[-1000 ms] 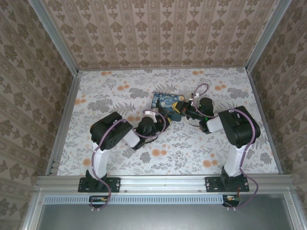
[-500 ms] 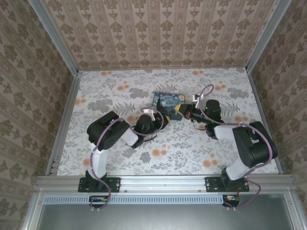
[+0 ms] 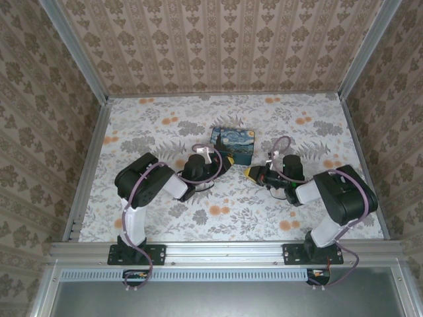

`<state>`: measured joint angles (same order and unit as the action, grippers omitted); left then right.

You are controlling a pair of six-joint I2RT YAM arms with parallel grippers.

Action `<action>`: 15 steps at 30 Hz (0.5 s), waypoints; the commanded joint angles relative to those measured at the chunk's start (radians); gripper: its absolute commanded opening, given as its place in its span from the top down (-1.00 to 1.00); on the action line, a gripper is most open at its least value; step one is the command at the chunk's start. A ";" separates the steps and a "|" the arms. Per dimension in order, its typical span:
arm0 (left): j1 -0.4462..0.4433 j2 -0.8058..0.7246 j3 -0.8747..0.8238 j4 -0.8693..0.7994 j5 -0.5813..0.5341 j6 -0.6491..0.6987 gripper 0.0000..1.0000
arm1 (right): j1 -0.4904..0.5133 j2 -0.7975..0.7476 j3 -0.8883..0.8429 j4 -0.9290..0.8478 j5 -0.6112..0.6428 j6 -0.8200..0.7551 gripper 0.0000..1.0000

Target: Unlock the padlock with the key

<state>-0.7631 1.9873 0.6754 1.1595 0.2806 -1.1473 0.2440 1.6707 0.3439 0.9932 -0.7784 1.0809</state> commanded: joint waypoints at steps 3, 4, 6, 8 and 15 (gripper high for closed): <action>0.005 -0.038 0.009 0.075 0.063 -0.046 1.00 | 0.022 0.072 -0.004 0.157 0.011 0.045 1.00; 0.005 -0.035 0.009 0.080 0.067 -0.052 1.00 | 0.023 0.083 0.001 0.165 0.013 0.047 1.00; 0.007 -0.029 0.008 0.089 0.072 -0.063 1.00 | 0.024 0.102 0.010 0.185 0.012 0.061 1.00; 0.007 -0.020 0.004 0.107 0.072 -0.079 1.00 | 0.024 0.112 0.021 0.185 0.016 0.064 1.00; 0.008 -0.013 -0.004 0.122 0.072 -0.097 1.00 | 0.023 0.137 0.049 0.178 0.026 0.063 1.00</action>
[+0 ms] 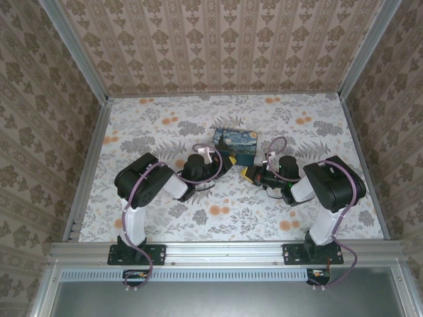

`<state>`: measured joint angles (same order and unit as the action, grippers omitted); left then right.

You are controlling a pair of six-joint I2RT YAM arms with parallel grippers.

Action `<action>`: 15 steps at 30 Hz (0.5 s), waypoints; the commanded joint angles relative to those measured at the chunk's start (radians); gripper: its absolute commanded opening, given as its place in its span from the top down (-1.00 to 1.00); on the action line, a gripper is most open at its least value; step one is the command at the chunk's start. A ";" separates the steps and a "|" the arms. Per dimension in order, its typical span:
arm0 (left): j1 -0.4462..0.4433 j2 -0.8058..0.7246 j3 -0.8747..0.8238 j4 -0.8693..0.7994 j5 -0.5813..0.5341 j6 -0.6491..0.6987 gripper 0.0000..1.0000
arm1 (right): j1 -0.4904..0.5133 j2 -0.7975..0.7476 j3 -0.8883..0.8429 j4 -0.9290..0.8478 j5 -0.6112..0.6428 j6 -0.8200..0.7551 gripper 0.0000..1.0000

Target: Unlock the padlock with the key

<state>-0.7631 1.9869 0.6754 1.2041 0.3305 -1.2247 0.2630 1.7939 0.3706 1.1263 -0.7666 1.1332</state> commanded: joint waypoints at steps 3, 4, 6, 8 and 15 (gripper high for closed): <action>0.008 -0.013 -0.004 0.076 0.022 -0.020 1.00 | 0.005 0.018 0.031 0.044 0.019 0.011 1.00; 0.009 -0.013 -0.003 0.076 0.022 -0.019 1.00 | 0.004 0.018 0.035 0.042 0.021 0.013 1.00; 0.008 -0.011 -0.003 0.076 0.022 -0.019 1.00 | 0.005 0.018 0.045 0.035 0.024 0.014 1.00; 0.009 -0.012 -0.007 0.075 0.022 -0.019 1.00 | 0.005 0.016 0.054 0.027 0.025 0.014 1.00; 0.007 -0.011 -0.014 0.075 0.022 -0.018 1.00 | 0.005 0.016 0.085 -0.014 0.033 0.002 1.00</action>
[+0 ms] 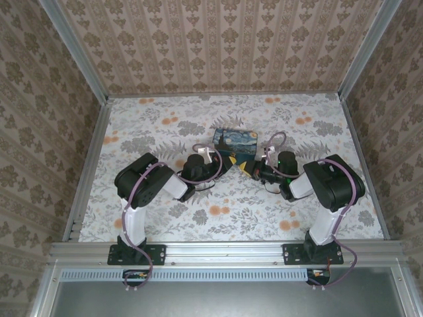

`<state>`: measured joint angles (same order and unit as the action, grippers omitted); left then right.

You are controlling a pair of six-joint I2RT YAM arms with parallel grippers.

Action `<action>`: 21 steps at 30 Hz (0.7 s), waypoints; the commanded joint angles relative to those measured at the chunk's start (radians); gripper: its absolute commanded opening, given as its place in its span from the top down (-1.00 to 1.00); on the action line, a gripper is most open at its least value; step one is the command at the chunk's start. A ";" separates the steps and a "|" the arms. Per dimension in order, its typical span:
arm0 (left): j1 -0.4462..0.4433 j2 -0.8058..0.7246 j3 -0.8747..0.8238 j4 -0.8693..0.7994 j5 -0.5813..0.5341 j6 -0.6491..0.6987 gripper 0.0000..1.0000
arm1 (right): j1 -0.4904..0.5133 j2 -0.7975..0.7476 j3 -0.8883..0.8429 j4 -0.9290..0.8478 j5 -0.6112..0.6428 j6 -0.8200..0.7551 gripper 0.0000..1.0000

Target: Unlock the padlock with the key

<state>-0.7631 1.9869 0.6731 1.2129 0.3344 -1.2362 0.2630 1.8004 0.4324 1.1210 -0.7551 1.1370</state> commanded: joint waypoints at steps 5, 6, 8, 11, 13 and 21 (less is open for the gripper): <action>0.007 -0.009 -0.010 0.066 0.020 -0.005 1.00 | 0.004 0.011 0.037 -0.018 0.026 -0.004 1.00; 0.007 -0.008 -0.009 0.068 0.021 -0.005 1.00 | 0.003 0.010 0.039 -0.021 0.026 -0.004 1.00; 0.007 -0.009 -0.011 0.068 0.022 -0.003 1.00 | 0.002 0.006 0.043 -0.027 0.026 -0.006 1.00; 0.007 -0.008 -0.012 0.069 0.025 -0.003 1.00 | 0.002 0.004 0.049 -0.041 0.029 -0.010 1.00; 0.008 -0.010 -0.014 0.068 0.025 -0.004 1.00 | 0.003 0.005 0.055 -0.044 0.031 -0.010 1.00; 0.005 -0.010 -0.002 0.069 0.031 -0.026 1.00 | 0.003 0.013 0.064 -0.030 0.044 0.000 1.00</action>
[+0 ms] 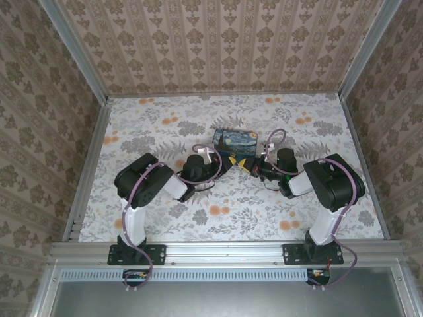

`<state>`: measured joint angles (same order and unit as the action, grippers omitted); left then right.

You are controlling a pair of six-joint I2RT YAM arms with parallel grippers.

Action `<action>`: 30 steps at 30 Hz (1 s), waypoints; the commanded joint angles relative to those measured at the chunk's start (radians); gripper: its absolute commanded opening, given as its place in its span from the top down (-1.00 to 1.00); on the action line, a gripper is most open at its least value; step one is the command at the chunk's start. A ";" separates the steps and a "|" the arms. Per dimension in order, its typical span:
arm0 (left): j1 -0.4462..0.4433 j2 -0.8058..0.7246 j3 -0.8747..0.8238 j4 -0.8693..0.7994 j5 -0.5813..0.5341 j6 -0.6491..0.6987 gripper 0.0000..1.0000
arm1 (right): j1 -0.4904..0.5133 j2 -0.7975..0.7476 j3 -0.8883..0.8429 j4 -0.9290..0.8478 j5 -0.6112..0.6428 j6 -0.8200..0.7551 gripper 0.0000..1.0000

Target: Unlock the padlock with the key

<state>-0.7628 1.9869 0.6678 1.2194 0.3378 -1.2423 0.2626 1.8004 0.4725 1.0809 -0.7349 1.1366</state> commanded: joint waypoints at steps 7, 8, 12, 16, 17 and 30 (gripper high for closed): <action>-0.006 -0.009 0.015 0.071 0.041 -0.067 1.00 | 0.003 0.028 0.018 0.103 0.059 0.028 1.00; -0.009 -0.012 0.018 0.072 0.042 -0.078 1.00 | 0.003 0.035 0.017 0.128 0.066 0.036 1.00; -0.016 -0.017 0.029 0.074 0.050 -0.119 1.00 | 0.004 0.074 0.016 0.244 0.082 0.078 1.00; -0.022 -0.016 0.038 0.075 0.057 -0.169 1.00 | 0.004 0.068 0.028 0.250 0.091 0.065 1.00; -0.024 -0.016 0.041 0.075 0.058 -0.181 1.00 | 0.004 0.064 0.034 0.248 0.089 0.064 1.00; -0.049 -0.008 0.089 0.078 0.030 -0.265 1.00 | 0.018 -0.004 0.034 0.247 0.117 0.107 1.00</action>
<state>-0.7628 1.9869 0.7223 1.2213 0.2897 -1.4754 0.2630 1.8389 0.4782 1.2682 -0.6571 1.2179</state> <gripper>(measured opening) 0.084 0.067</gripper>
